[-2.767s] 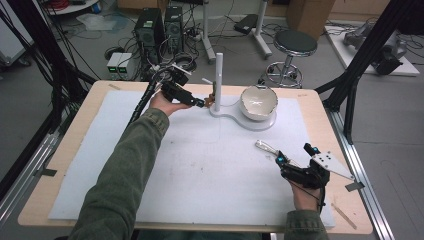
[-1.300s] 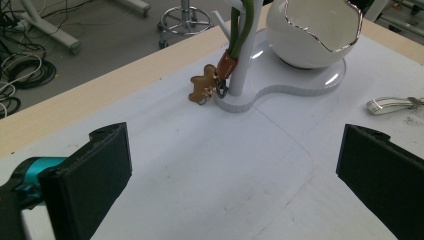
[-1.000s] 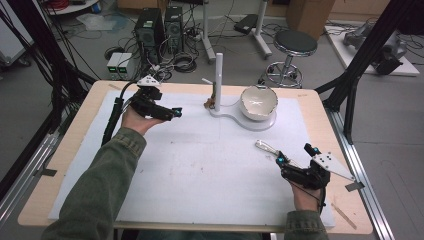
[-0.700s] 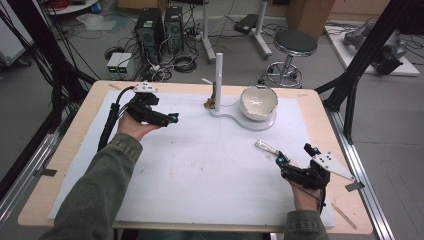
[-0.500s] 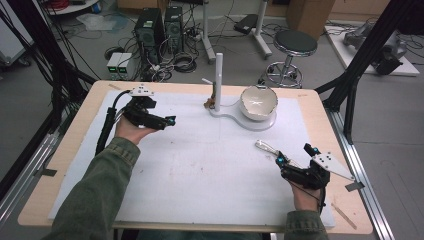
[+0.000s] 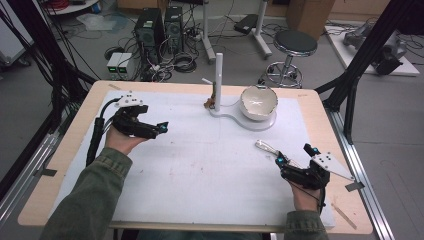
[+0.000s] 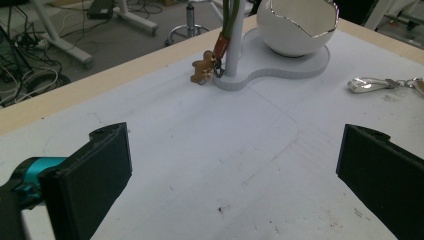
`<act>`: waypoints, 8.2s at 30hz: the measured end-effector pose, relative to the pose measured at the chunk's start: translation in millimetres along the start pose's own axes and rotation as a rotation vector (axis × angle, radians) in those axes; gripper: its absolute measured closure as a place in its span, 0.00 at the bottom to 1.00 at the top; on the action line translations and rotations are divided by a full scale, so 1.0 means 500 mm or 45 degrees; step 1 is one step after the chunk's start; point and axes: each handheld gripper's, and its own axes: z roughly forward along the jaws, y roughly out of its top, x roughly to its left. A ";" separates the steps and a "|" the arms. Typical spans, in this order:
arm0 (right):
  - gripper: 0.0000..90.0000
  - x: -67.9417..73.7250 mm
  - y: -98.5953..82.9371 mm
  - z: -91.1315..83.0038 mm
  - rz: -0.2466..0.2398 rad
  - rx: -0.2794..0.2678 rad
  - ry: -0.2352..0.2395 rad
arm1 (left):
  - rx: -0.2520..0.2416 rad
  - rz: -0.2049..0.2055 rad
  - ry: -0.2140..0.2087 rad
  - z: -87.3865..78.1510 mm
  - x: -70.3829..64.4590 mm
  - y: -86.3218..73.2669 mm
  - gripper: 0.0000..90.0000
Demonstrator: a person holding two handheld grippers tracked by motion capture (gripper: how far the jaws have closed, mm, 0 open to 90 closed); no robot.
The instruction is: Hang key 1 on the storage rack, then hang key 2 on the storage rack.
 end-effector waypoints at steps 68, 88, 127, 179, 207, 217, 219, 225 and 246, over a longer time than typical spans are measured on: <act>0.01 0.002 -0.001 0.002 -0.016 0.025 -0.004 | -0.298 -0.247 0.332 -0.187 0.045 -0.268 0.02; 0.00 0.008 0.018 0.088 -0.186 0.395 0.131 | -0.269 -0.257 0.330 -0.193 0.044 -0.287 0.02; 0.10 -0.043 0.055 0.269 -0.327 0.936 0.318 | -0.259 -0.310 0.298 -0.207 0.064 -0.306 0.02; 0.82 -0.022 0.148 0.238 -0.161 0.887 0.312 | -0.256 -0.314 0.279 -0.203 0.078 -0.311 0.02; 0.82 0.063 0.298 0.235 -0.069 0.604 0.435 | -0.263 -0.322 0.274 -0.204 0.082 -0.312 0.02; 0.82 0.103 0.341 0.258 -0.093 0.547 0.489 | -0.280 -0.329 0.289 -0.206 0.083 -0.313 0.02; 0.82 0.109 0.350 0.262 -0.095 0.546 0.494 | -0.280 -0.333 0.292 -0.206 0.084 -0.313 0.02; 0.82 0.126 0.375 0.277 -0.105 0.534 0.505 | -0.270 -0.330 0.287 -0.204 0.084 -0.314 0.02; 0.82 0.168 0.438 0.343 -0.076 0.490 0.533 | -0.261 -0.291 0.298 -0.202 0.078 -0.313 0.02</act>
